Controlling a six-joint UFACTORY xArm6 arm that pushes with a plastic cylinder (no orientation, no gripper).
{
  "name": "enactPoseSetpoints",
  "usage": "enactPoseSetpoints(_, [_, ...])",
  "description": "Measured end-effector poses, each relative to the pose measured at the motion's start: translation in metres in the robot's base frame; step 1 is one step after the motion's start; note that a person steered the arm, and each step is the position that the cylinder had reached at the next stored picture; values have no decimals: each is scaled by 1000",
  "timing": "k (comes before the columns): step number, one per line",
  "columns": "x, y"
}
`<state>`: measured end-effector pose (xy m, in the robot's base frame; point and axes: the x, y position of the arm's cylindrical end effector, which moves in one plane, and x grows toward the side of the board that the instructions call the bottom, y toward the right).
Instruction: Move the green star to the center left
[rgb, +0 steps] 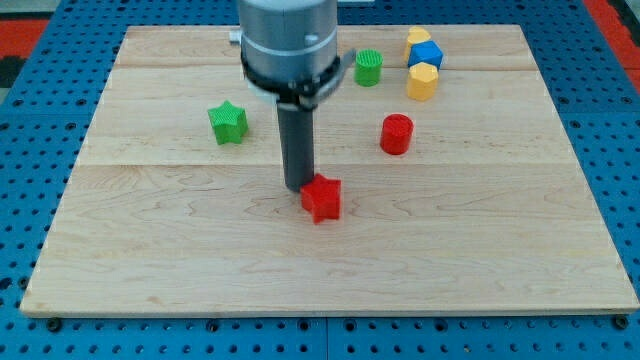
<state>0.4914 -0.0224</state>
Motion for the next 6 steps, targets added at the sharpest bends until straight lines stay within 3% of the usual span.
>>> enactPoseSetpoints(3, [19, -30])
enactPoseSetpoints(5, [-87, -25])
enactPoseSetpoints(6, [-93, -59])
